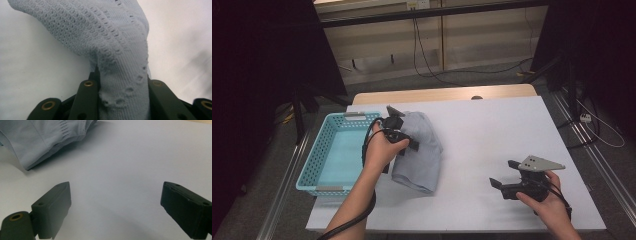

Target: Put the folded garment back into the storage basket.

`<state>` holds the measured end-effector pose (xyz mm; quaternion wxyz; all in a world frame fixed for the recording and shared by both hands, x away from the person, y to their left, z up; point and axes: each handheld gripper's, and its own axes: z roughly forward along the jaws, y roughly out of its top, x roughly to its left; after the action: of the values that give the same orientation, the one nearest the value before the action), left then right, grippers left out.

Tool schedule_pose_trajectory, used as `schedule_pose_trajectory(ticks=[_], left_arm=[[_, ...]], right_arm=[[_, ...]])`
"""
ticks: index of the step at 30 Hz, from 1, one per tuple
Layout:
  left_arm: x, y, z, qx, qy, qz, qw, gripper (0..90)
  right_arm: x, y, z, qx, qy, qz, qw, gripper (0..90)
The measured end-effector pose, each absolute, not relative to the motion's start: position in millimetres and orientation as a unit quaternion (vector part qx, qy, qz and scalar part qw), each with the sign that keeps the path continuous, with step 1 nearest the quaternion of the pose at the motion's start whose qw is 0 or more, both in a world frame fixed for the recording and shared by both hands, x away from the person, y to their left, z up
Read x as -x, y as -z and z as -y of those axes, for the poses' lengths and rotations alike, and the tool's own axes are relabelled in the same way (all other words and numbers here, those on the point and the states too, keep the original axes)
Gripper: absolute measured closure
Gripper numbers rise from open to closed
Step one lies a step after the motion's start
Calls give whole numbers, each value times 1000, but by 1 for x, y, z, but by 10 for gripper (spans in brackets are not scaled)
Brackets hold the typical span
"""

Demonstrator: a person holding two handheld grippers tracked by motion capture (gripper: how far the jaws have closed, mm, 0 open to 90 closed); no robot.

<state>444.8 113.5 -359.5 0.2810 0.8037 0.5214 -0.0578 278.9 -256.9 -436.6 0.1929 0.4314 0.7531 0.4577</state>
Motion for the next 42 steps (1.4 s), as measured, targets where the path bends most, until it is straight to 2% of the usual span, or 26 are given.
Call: schedule_pose_trajectory(ticks=[20, 42], left_arm=[[-452, 340, -113, -820, 66, -505, 261, 725], [-459, 294, -123, -835, 33, -492, 247, 726]], right_arm=[[-279, 435, 257, -427, -458, -755, 195, 96], [-278, 435, 257, -426, -458, -755, 196, 96]])
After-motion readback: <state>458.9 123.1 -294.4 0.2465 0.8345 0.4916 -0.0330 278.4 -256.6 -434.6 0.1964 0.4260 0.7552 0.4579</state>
